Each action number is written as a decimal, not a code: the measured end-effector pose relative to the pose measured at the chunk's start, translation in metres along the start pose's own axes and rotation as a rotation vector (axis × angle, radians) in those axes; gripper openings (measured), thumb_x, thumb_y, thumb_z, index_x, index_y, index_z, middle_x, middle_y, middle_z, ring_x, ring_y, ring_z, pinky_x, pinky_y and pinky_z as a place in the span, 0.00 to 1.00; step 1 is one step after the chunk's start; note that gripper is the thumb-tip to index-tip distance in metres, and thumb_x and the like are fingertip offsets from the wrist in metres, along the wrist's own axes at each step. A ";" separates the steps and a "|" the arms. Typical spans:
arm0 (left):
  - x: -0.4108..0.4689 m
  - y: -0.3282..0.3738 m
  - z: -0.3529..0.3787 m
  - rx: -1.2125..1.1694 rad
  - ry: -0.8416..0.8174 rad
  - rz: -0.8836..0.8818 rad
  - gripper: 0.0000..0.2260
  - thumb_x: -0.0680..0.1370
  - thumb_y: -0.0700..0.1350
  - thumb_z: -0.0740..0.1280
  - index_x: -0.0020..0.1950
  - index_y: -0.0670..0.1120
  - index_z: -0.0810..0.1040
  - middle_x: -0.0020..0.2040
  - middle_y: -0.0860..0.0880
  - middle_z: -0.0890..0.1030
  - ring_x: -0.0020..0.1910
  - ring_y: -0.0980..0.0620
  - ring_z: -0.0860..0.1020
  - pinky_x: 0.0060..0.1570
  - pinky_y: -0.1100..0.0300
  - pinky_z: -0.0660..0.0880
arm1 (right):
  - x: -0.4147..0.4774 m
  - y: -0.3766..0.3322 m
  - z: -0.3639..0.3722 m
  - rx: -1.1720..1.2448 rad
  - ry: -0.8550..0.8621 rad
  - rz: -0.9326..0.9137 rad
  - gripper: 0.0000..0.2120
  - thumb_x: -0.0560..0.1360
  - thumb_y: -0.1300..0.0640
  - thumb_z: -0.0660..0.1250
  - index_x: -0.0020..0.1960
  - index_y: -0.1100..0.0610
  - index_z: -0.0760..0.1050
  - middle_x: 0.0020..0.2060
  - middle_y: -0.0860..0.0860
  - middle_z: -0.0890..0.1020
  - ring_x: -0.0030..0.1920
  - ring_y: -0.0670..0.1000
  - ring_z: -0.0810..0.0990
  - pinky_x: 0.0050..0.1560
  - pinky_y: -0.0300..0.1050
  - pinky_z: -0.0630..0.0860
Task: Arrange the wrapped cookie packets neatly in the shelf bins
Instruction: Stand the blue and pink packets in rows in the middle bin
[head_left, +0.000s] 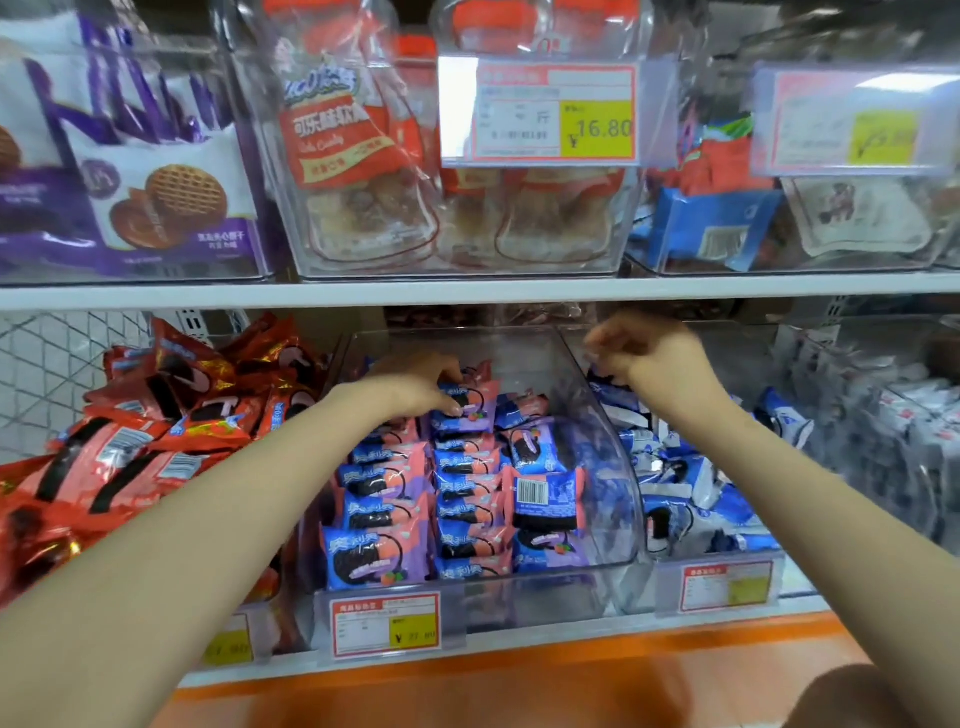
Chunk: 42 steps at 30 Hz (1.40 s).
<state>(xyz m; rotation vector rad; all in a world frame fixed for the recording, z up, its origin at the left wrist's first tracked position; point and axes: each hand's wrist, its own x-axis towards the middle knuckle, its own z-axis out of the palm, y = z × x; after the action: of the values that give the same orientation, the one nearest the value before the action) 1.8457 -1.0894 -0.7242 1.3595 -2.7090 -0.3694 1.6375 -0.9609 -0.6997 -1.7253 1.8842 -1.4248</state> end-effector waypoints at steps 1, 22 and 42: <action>0.005 0.001 0.001 -0.013 -0.021 0.002 0.19 0.73 0.47 0.71 0.62 0.46 0.73 0.63 0.45 0.74 0.61 0.46 0.72 0.61 0.53 0.70 | -0.004 0.000 -0.003 -0.015 0.002 0.005 0.18 0.71 0.69 0.68 0.35 0.46 0.75 0.32 0.42 0.79 0.33 0.40 0.76 0.39 0.35 0.73; 0.011 0.025 0.024 0.538 0.165 0.012 0.26 0.74 0.54 0.67 0.68 0.47 0.66 0.68 0.44 0.64 0.67 0.43 0.64 0.61 0.55 0.64 | -0.029 -0.003 -0.018 -0.139 -0.074 -0.050 0.07 0.73 0.62 0.68 0.41 0.51 0.79 0.34 0.44 0.80 0.37 0.44 0.76 0.46 0.42 0.76; 0.049 0.062 0.015 -0.235 0.037 0.162 0.10 0.76 0.43 0.67 0.38 0.46 0.69 0.35 0.48 0.71 0.35 0.53 0.68 0.33 0.62 0.61 | -0.023 0.015 -0.021 -0.173 -0.098 0.002 0.10 0.74 0.61 0.68 0.39 0.47 0.76 0.37 0.47 0.82 0.40 0.47 0.80 0.47 0.45 0.77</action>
<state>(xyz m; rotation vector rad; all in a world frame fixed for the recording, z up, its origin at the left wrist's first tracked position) 1.7654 -1.0898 -0.7239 1.0673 -2.6219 -0.6182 1.6202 -0.9329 -0.7102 -1.8331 2.0067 -1.1840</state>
